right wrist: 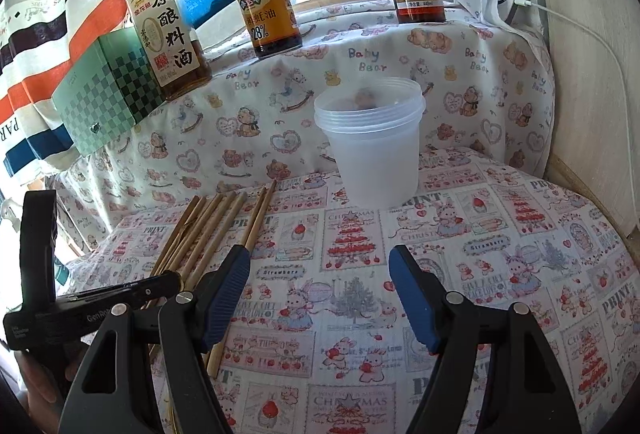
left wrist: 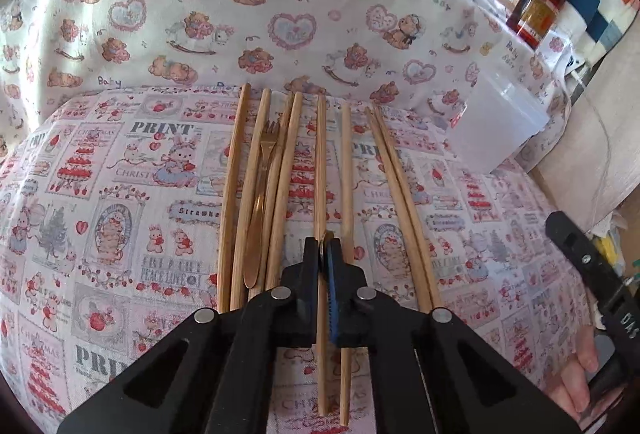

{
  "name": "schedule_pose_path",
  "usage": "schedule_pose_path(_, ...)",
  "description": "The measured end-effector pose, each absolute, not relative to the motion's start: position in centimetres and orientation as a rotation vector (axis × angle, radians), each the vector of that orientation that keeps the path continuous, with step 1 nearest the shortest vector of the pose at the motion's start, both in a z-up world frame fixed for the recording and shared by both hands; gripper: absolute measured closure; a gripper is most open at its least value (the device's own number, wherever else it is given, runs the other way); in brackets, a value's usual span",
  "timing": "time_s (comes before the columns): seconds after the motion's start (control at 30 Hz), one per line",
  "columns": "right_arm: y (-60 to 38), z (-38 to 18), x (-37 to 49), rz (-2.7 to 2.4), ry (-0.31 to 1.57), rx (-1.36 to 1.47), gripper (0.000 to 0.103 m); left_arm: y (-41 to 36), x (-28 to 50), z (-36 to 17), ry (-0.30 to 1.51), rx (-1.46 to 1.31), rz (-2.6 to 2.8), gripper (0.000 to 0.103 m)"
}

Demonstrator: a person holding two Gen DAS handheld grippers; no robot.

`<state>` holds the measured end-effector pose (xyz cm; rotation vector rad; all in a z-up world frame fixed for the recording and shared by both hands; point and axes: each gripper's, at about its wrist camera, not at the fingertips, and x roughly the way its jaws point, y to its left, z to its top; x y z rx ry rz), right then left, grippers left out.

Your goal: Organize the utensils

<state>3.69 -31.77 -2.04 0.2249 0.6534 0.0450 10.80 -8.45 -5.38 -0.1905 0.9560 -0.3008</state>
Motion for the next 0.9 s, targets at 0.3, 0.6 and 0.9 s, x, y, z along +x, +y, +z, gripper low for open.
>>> schedule_pose_path(0.3, -31.2, -2.2, 4.0, 0.16, 0.735, 0.212, 0.035, -5.2, 8.6, -1.4, 0.728, -0.295, -0.299, 0.101)
schedule_pose_path(0.6, -27.1, -2.0, 3.5, 0.281, 0.823, 0.096, 0.064, -1.9, 6.5, 1.9, 0.45, -0.298, -0.088, 0.101)
schedule_pose_path(0.9, -24.7, -5.4, 7.8, 0.269, 1.073, 0.147, 0.072, -1.0, 5.7, 1.9, 0.392, -0.222, 0.034, 0.101)
